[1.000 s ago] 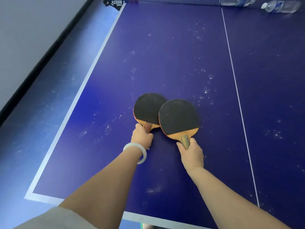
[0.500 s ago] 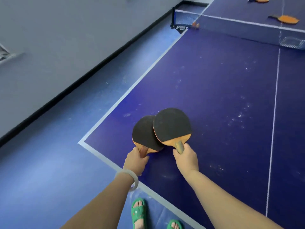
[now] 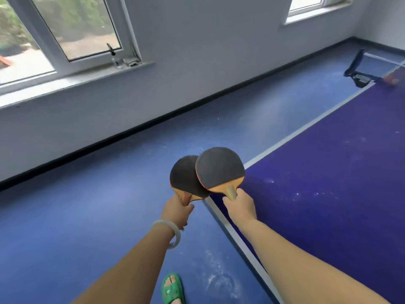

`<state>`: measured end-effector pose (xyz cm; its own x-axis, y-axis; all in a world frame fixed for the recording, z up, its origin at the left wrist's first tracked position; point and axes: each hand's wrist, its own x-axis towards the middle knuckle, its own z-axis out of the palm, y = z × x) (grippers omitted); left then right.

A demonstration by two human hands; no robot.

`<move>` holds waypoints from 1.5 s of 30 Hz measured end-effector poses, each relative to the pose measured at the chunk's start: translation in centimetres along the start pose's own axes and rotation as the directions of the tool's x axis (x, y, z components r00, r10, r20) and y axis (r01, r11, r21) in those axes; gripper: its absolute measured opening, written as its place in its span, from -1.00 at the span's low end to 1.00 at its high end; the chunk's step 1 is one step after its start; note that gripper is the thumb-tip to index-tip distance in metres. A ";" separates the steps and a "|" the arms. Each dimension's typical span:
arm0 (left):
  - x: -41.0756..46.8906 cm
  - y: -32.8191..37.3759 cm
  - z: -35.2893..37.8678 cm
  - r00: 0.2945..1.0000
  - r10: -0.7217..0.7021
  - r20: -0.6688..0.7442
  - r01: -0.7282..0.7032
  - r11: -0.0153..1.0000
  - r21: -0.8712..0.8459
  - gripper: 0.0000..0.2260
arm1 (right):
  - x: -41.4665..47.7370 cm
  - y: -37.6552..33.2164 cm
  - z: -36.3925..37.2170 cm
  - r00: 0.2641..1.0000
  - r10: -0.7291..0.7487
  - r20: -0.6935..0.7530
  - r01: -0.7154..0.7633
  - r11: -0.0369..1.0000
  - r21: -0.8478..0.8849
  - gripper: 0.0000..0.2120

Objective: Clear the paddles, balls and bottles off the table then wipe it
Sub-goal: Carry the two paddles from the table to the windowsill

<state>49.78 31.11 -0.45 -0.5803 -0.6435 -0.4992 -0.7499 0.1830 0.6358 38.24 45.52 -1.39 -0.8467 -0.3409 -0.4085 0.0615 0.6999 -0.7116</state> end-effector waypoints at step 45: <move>78.1 52.5 -15.2 0.861 0.271 0.431 -0.364 0.919 0.149 -0.84 | 73.5 -37.0 -8.1 0.749 0.532 -0.396 -0.306 0.807 0.505 -0.78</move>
<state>-30.07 -20.84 2.92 -0.8397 -0.1836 -0.5110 -0.5253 0.5130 0.6789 -30.53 -0.37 -0.45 -0.8104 0.3656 -0.4578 0.5757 0.3520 -0.7380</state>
